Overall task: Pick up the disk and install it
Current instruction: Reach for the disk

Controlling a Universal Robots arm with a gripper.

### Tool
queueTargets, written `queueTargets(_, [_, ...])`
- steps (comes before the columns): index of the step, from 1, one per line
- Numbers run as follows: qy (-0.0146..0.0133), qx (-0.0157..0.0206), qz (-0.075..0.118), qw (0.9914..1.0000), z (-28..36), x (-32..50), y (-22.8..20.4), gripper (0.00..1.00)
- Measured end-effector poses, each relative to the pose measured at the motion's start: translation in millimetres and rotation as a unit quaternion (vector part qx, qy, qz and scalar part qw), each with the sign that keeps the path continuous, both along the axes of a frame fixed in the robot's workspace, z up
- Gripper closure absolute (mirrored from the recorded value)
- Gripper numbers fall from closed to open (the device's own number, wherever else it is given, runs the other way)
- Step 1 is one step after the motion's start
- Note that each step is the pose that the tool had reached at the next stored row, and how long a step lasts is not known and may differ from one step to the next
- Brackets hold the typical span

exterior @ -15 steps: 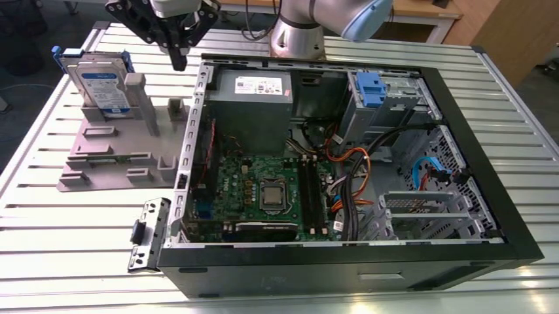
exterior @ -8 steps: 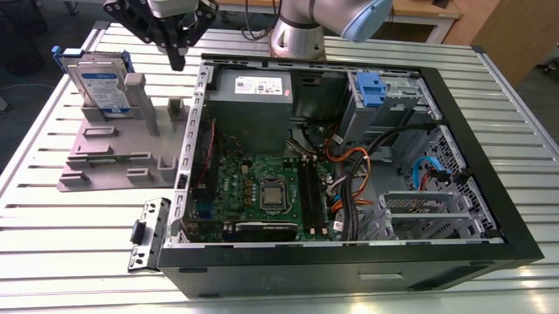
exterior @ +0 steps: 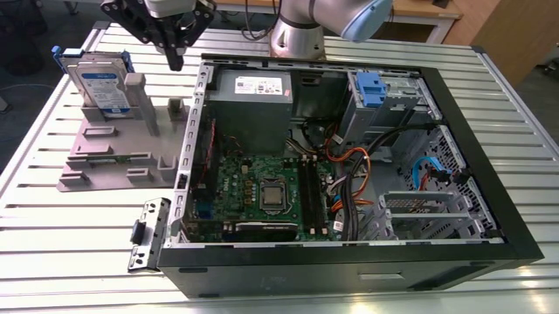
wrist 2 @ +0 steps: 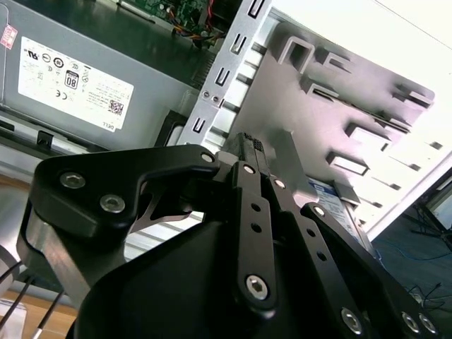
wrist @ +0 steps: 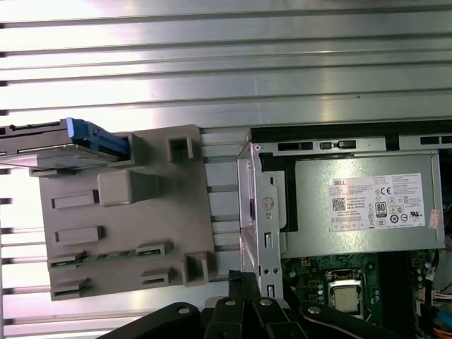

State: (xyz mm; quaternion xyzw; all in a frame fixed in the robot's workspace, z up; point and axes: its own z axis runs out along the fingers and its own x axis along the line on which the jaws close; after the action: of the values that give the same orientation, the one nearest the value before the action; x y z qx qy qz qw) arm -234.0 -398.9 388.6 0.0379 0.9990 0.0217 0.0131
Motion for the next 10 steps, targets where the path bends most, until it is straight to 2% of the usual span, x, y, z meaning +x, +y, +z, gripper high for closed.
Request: queueTargets(10, [0.0,0.0,0.0,1.0,-0.1,-3.0,0.0,0.9])
